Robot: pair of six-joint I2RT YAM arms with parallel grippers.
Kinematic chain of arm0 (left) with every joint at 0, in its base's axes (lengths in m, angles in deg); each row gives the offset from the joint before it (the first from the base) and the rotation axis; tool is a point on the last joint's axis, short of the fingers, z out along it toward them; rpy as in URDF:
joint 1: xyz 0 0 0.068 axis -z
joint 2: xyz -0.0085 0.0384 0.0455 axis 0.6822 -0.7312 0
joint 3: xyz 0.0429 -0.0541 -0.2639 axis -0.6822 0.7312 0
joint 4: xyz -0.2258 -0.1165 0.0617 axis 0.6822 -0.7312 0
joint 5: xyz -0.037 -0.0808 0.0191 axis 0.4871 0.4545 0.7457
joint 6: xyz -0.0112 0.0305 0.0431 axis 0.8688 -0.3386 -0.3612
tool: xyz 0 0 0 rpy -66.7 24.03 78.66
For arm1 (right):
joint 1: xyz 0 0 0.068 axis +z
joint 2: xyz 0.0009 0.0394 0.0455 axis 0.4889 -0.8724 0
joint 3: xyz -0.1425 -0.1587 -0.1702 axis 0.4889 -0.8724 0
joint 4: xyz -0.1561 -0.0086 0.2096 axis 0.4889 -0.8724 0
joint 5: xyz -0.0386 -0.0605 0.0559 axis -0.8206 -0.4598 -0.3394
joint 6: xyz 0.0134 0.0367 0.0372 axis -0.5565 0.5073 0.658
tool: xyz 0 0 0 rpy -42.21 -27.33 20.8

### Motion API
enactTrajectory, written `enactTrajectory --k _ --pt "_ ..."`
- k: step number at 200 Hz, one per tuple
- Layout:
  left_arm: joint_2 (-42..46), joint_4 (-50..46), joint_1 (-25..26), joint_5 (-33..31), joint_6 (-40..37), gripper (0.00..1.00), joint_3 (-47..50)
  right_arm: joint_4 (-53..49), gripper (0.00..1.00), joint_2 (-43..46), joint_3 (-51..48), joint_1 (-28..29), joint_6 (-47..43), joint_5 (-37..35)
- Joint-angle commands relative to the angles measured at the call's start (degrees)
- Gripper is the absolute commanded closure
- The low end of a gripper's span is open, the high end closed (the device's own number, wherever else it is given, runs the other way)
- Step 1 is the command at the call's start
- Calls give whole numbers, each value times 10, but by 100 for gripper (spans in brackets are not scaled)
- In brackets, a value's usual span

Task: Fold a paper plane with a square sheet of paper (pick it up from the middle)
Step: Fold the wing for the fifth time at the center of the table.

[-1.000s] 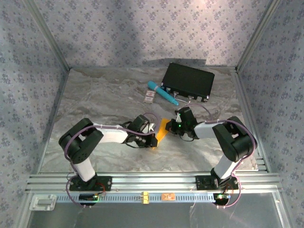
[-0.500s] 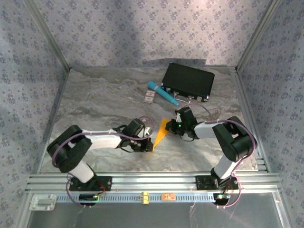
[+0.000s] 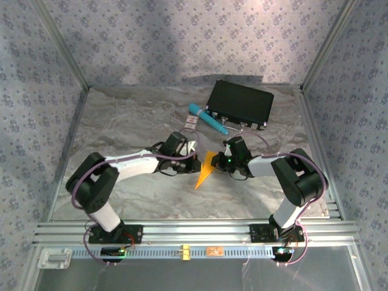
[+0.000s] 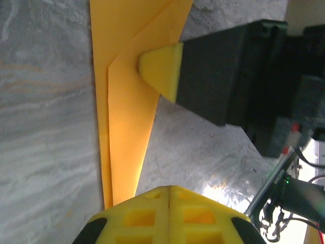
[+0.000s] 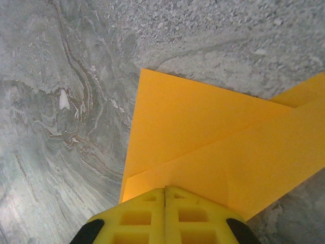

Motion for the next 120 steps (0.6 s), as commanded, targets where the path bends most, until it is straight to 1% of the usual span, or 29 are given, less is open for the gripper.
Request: enactTrajectory --k 1,19,64,120 --pt "-34 2 0 17 -12 98 -35 -56 96 -24 -7 -2 2 -31" --pt "-58 12 0 33 -10 99 -49 -57 96 -19 -9 -3 1 -33" --pt "-97 31 1 45 -4 99 -64 -56 96 -14 -12 -4 1 -33" --pt "-121 23 3 31 -9 100 -69 -54 95 -15 -12 -5 1 -31"
